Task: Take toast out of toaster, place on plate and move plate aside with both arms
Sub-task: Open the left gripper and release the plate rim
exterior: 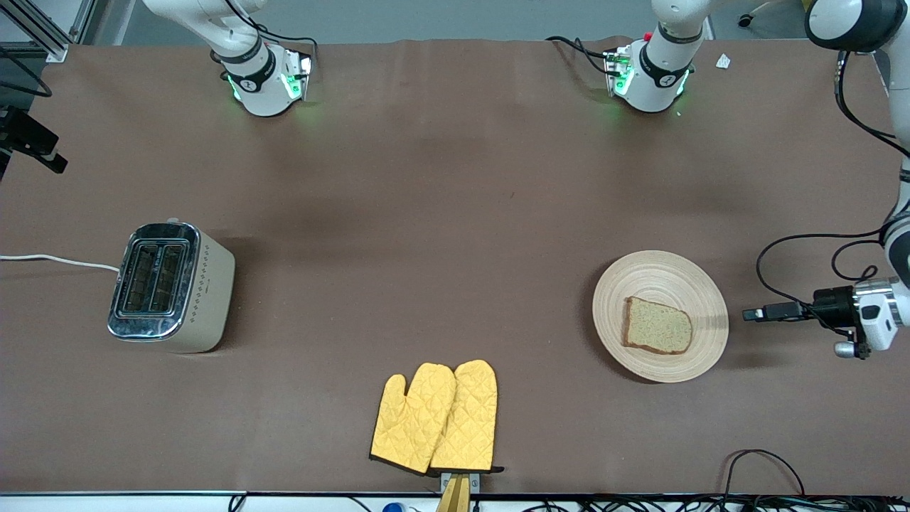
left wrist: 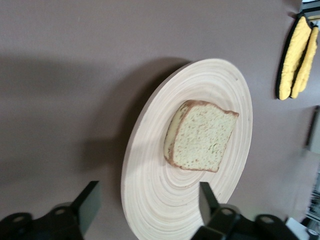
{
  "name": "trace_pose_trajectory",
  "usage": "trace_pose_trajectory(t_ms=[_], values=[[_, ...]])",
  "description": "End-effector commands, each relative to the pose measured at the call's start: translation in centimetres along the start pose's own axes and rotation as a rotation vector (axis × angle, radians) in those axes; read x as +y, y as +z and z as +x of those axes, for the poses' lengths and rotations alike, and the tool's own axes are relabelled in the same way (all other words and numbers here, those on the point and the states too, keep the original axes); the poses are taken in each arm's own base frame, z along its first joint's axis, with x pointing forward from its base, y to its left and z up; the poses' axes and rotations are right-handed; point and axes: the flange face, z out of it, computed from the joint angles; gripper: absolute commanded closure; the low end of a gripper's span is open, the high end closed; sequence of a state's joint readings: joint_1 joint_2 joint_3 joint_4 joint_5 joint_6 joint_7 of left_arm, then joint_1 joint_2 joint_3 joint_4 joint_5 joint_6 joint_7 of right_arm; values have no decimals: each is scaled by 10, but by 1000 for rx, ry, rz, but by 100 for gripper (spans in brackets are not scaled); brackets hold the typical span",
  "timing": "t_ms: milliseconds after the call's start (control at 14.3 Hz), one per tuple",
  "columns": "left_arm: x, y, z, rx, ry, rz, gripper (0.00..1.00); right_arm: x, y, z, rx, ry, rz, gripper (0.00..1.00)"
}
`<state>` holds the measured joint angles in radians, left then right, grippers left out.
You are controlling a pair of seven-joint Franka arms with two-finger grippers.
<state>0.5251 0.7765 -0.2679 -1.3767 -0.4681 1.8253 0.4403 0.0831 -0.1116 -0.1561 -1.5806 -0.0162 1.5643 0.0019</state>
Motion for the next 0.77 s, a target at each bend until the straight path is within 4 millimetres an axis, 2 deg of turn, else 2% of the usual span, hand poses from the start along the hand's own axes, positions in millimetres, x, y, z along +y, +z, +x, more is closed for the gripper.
trace_pose_trajectory(t_ms=[0,210,349,489,699], values=[[73,-15,7,-15,4,109,0,2,-3,1,-3,-6,-1,0],[142,-20,9,-8,-6,186,0,2,-3,1,-3,-6,-1,0],[192,-31,4,17,-10,258,0,2,-3,1,-3,-6,-1,0],[251,-42,-11,36,-13,348,0,1,-3,1,-5,-7,-1,0],[337,-50,-47,30,-45,486,0,2,-3,1,-5,-6,-1,0]])
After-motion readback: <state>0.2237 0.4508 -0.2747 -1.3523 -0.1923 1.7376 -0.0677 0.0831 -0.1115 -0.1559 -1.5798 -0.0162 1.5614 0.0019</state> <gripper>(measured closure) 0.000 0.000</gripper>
